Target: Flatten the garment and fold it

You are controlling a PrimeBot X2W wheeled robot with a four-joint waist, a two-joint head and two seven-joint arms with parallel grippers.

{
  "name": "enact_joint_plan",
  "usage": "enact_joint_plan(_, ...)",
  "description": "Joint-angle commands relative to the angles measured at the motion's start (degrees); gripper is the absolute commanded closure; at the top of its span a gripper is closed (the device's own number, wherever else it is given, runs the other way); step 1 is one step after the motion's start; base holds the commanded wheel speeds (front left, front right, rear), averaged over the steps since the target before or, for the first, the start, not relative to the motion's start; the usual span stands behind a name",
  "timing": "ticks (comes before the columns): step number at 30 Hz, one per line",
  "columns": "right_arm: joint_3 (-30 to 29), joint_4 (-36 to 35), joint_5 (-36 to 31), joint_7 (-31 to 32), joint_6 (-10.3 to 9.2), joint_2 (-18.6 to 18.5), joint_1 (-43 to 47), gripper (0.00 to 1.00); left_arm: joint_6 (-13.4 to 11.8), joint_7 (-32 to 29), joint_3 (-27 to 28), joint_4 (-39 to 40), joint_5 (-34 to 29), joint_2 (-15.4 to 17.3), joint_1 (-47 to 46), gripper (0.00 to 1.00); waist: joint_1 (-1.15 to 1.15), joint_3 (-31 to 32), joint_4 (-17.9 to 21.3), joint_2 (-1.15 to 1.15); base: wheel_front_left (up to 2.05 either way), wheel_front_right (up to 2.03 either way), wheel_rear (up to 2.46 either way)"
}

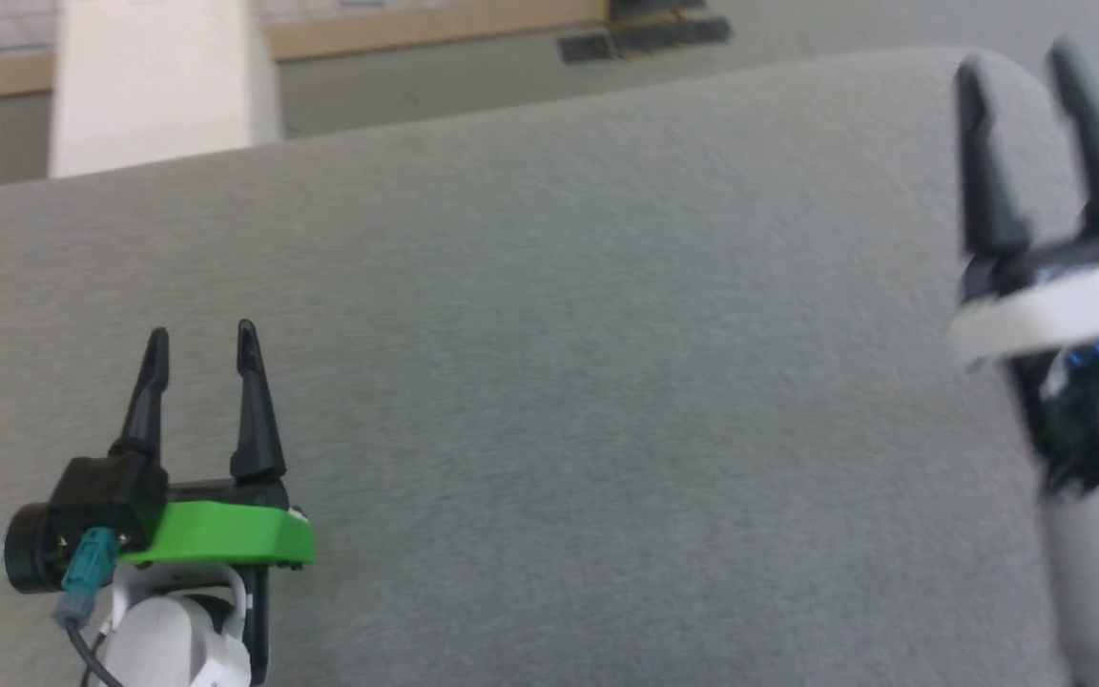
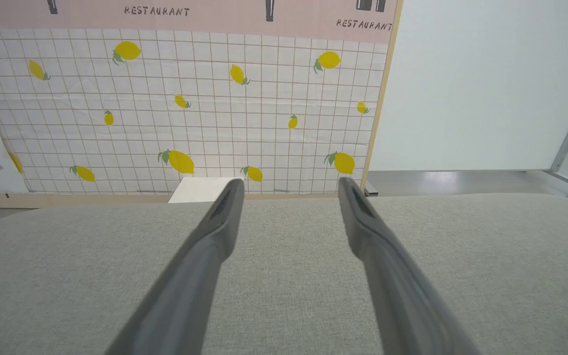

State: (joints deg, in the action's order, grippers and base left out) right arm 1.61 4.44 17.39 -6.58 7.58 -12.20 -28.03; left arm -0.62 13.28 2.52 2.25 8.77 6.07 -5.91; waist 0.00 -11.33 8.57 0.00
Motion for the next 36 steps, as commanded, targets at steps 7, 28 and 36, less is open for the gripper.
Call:
enact_joint_plan(7,-2.1,-0.6,-4.1,-3.3,-0.09,8.2,10.9,0.0,-0.9,1.2,-0.4,-2.9,1.1,-1.0,-0.8,0.0,0.0,10.1,-12.8,0.0,0.0,0.0,0.0)
enact_joint_plan(28,-2.9,9.3,-3.3,-5.8,-0.09,9.3,25.7,0.0,-1.3,1.3,-4.1,-13.6,3.9,-2.5,1.6,0.0,0.0,13.3,-14.5,0.0,0.0,0.0,0.0)
enact_joint_plan(36,-4.1,9.3,-4.3,-4.8,-0.09,9.3,27.4,0.0,-0.6,-0.3,-5.9,-17.1,4.2,-2.5,2.2,0.0,0.0,13.6,-13.6,0.0,0.0,0.0,0.0)
